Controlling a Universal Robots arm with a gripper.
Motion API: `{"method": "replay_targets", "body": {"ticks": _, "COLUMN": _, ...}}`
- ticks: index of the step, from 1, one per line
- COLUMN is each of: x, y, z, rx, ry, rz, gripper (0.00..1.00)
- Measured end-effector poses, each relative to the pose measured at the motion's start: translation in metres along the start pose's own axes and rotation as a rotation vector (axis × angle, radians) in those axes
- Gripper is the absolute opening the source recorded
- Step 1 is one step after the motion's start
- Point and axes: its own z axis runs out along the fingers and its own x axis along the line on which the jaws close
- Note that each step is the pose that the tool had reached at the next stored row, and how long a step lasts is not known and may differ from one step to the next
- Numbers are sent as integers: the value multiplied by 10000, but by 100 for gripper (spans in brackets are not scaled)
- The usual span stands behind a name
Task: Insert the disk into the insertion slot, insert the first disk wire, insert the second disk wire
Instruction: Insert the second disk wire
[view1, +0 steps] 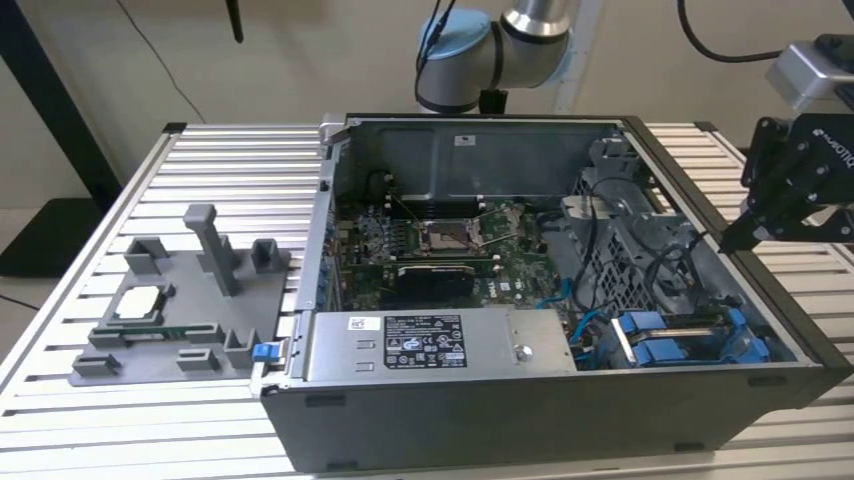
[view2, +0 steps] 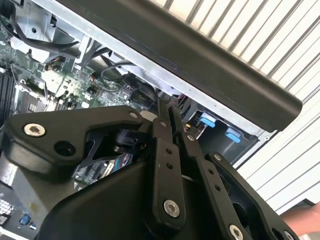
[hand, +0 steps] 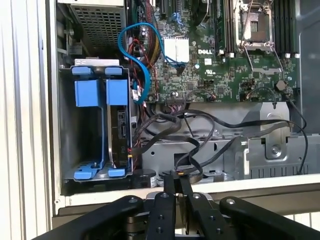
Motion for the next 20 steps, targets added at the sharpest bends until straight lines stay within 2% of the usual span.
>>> {"method": "replay_targets", "body": {"ticks": 6, "x": 8, "y": 63, "z": -7, "rx": 21, "ry": -24, "rz": 127, "gripper": 0}}
{"method": "replay_targets", "body": {"ticks": 12, "x": 8, "y": 68, "z": -6, "rx": 18, "ry": -22, "rz": 127, "gripper": 0}}
{"method": "replay_targets", "body": {"ticks": 16, "x": 9, "y": 83, "z": -8, "rx": -3, "ry": 34, "rz": 137, "gripper": 0}}
{"method": "replay_targets", "body": {"ticks": 20, "x": 10, "y": 139, "z": -19, "rx": -2, "ry": 65, "rz": 138, "gripper": 0}}
